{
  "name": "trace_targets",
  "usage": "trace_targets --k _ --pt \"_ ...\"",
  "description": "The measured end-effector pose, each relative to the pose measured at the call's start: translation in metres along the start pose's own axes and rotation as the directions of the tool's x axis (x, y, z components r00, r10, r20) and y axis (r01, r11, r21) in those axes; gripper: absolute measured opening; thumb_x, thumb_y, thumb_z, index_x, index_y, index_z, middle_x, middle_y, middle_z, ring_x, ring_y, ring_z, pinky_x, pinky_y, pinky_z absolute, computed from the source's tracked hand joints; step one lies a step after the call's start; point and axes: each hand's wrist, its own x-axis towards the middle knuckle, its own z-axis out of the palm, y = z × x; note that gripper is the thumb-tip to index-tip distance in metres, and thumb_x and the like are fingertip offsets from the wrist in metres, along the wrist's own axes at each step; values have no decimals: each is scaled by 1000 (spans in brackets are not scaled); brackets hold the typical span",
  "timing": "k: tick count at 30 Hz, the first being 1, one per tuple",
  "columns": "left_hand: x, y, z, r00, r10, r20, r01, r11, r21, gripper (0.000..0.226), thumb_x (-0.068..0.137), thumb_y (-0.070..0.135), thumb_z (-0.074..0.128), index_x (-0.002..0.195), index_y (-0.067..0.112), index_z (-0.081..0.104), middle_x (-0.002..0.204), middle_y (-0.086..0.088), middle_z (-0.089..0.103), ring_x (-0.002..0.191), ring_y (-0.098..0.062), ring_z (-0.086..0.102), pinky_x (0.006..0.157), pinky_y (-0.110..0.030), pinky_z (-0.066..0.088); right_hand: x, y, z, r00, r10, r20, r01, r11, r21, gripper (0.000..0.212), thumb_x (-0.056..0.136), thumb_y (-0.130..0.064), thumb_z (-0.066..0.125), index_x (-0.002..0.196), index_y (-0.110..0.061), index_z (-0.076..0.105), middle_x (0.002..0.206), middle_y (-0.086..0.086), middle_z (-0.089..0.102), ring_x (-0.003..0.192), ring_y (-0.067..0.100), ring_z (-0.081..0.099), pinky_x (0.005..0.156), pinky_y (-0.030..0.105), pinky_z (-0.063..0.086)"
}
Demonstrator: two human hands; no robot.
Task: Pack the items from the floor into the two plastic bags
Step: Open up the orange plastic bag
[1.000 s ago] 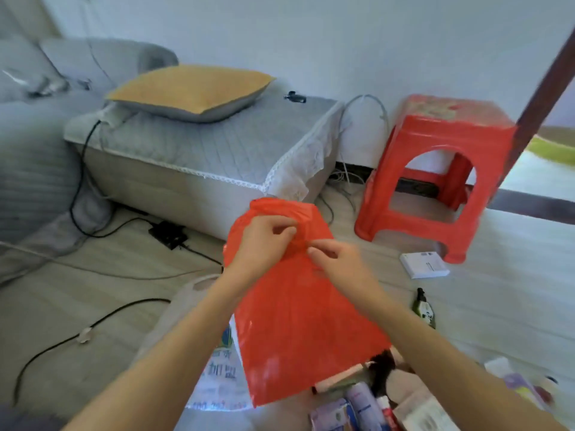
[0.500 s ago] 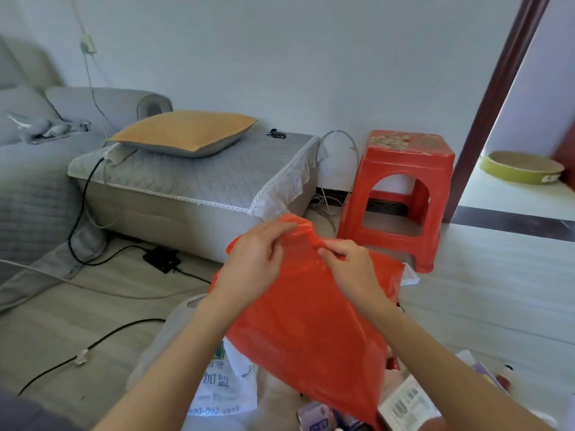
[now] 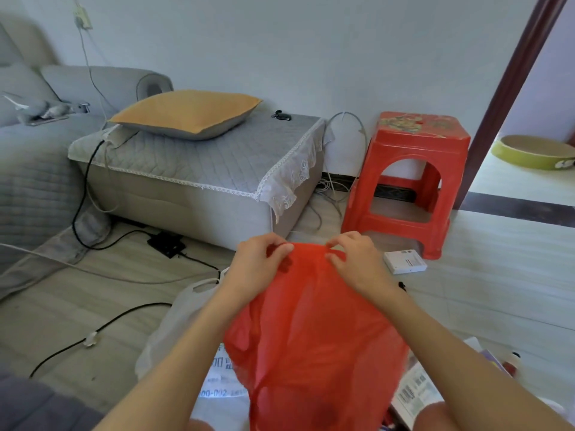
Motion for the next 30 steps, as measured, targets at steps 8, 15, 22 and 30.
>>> trace_targets --k 8,15,22,30 --pt "4 -13 -2 970 -120 -210 83 981 -174 18 89 19 58 74 15 65 66 10 65 63 -7 60 67 -17 46 -6 -24 13 998 -47 -37 53 982 180 52 78 -41 67 121 -15 54 117 5 54 109 20 54 94 32 43" --pt "6 -16 -6 966 -102 -237 49 974 -220 16 87 17 60 77 9 69 67 3 66 64 -5 56 71 -28 45 3 -22 20 988 -67 -136 106 947 302 17 84 -13 62 100 -7 68 95 5 68 87 13 61 80 26 45" --pt "0 -44 -19 989 -94 -112 89 995 -51 7 82 27 67 75 28 71 73 8 70 71 -3 61 71 -19 43 -5 -6 -7 955 -27 294 -210 638 741 9 81 -10 67 78 -17 71 65 -9 70 61 0 62 65 17 52" --pt "1 -38 -27 973 -107 -203 124 990 74 13 83 35 64 72 41 68 72 6 68 75 -18 63 73 -32 47 -7 -13 -19 986 -10 165 -108 720 686 8 87 -15 62 84 -17 69 64 -18 63 56 -14 55 58 2 40"
